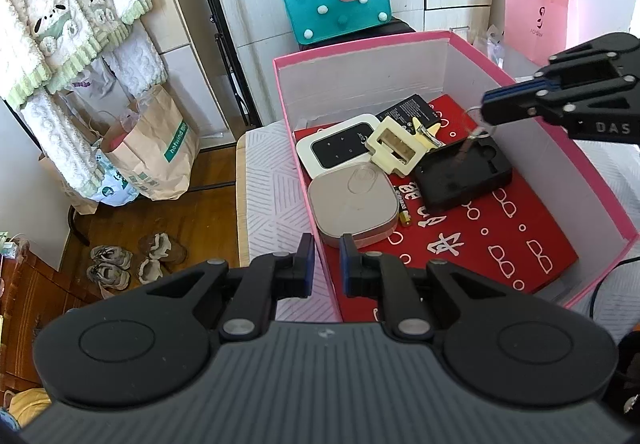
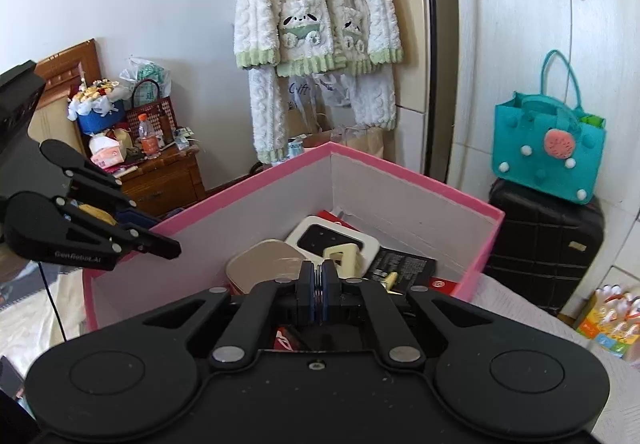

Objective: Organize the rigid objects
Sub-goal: 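Carry the keys into the box and drop them onto the phone case, then lift the open right gripper away from the box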

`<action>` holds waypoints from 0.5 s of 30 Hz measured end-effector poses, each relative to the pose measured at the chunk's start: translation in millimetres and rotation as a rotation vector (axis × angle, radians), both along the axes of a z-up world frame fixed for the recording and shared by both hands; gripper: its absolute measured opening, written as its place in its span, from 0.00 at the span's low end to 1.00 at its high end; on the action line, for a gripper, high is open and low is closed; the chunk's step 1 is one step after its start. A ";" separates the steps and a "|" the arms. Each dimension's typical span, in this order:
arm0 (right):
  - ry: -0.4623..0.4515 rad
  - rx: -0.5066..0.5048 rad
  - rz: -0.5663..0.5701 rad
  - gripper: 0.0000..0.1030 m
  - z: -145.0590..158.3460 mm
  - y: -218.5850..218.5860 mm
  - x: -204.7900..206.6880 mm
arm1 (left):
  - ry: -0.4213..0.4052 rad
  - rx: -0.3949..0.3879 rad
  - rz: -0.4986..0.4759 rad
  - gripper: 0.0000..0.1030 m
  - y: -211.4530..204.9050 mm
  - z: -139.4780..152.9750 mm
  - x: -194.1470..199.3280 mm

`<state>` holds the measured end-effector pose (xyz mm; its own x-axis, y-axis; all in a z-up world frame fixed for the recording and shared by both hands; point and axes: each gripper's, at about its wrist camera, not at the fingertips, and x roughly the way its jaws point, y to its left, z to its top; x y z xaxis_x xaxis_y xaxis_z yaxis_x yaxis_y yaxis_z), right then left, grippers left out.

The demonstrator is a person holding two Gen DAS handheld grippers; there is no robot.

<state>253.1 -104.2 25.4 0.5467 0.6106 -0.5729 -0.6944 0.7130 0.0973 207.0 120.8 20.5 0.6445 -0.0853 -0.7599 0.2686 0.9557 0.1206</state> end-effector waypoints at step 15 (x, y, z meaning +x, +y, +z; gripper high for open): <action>0.007 0.063 -0.334 0.16 15.5 -112.0 -14.2 | 0.004 -0.019 0.001 0.13 5.3 1.0 0.6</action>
<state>238.9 -216.2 40.9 0.7189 0.4330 -0.5438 -0.4227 0.8933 0.1524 207.6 126.2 21.5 0.6417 -0.0990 -0.7605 0.2678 0.9581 0.1012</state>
